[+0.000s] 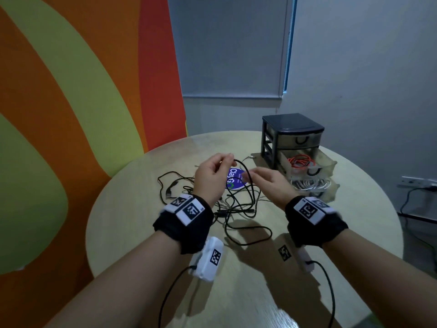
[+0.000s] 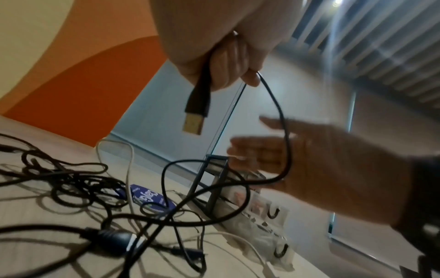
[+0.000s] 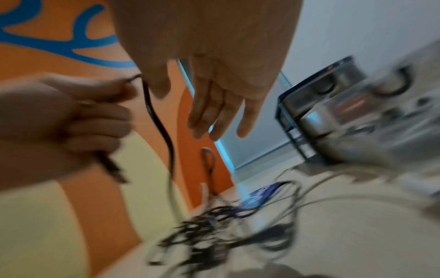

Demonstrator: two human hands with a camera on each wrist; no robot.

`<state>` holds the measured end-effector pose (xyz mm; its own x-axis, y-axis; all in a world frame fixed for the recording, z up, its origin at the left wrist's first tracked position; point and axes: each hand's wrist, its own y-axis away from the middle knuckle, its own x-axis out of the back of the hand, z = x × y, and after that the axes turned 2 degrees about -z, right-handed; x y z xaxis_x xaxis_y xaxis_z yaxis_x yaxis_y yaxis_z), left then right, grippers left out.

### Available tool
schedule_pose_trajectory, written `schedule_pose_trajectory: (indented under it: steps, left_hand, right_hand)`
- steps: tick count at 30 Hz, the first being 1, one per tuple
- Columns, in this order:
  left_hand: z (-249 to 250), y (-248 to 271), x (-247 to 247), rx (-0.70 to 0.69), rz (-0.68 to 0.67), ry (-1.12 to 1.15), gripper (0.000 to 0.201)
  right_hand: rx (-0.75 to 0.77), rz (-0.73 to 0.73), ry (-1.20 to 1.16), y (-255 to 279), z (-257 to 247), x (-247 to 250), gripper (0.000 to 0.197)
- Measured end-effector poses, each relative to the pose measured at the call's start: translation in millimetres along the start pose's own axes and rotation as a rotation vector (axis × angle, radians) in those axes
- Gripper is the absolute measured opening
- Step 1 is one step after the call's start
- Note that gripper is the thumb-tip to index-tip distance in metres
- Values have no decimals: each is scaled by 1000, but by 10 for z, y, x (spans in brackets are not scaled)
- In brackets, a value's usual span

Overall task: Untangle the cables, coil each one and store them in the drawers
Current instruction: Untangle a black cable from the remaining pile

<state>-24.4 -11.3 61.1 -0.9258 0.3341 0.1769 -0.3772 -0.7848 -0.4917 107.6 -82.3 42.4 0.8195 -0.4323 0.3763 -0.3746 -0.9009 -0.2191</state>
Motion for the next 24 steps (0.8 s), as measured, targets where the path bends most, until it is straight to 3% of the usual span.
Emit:
schedule_pose_trajectory:
  steps: [3, 5, 10, 15, 18, 24]
  left_hand:
    - [-125, 78, -72, -2, 39, -57, 23]
    - [-234, 142, -65, 10, 85, -113, 22]
    - [-455, 251, 33, -23, 35, -293, 27]
    - [-527, 256, 28, -167, -114, -680, 30]
    - [-578, 278, 12, -296, -180, -852, 36]
    - [-583, 281, 12, -295, -229, -796, 21]
  right_hand:
    - [-96, -47, -408, 44, -120, -138, 35]
    - [-140, -91, -432, 82, -92, -160, 33]
    - [-53, -35, 75, 121, 162, -48, 33]
    - [-7, 117, 335, 170, 244, -35, 38]
    - [9, 106, 500, 217, 290, -58, 41]
    - [134, 131, 671, 283, 233, -134, 18]
